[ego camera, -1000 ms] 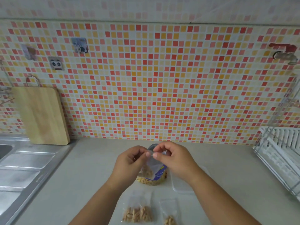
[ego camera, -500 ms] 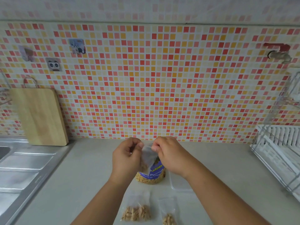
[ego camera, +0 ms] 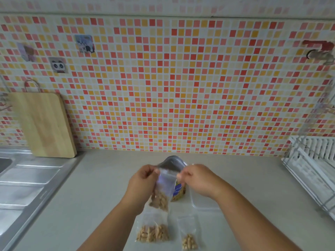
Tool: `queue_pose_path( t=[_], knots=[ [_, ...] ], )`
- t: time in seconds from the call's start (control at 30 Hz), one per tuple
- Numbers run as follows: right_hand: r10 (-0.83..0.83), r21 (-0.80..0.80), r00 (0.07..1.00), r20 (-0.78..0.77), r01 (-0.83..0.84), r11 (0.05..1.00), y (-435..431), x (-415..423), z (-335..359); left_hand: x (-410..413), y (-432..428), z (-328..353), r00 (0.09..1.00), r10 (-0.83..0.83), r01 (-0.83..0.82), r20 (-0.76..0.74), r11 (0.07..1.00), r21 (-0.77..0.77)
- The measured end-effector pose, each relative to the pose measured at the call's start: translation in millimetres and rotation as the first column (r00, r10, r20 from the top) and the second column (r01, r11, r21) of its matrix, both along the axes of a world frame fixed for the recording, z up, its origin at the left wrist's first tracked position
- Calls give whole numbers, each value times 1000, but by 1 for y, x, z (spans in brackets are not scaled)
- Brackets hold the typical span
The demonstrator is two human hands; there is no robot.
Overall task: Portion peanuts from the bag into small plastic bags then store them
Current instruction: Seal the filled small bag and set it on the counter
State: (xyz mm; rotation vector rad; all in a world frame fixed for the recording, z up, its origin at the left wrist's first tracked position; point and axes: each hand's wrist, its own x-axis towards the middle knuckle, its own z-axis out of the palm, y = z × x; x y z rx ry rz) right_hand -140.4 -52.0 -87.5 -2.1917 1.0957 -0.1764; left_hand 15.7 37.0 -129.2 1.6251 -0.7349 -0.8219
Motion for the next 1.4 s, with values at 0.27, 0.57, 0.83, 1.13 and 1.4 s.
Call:
queue_pose_path(
  t=[0.27,0.57,0.83,1.13,1.4],
  knots=[
    [-79,4,798,-598,102,995,24,-15,-117,-18,16,-106,999,27,-33,23,935,352],
    [-266,138,849,-457,364,921,21,-20,-145,-19,11,-127,841,-238,30,485,917,397],
    [-330,446,943,-40,312,839,14,-21,-80,-16,15,-82,983,-149,137,106,985,109],
    [-358,457,889,286,202,866,24,-11,-39,-17,10,-15,993,-112,114,26,984,-134],
    [-35,-199,962,272,92,976,32,6,-10,-17,13,10,946,-87,146,313,974,-171]
  ],
)
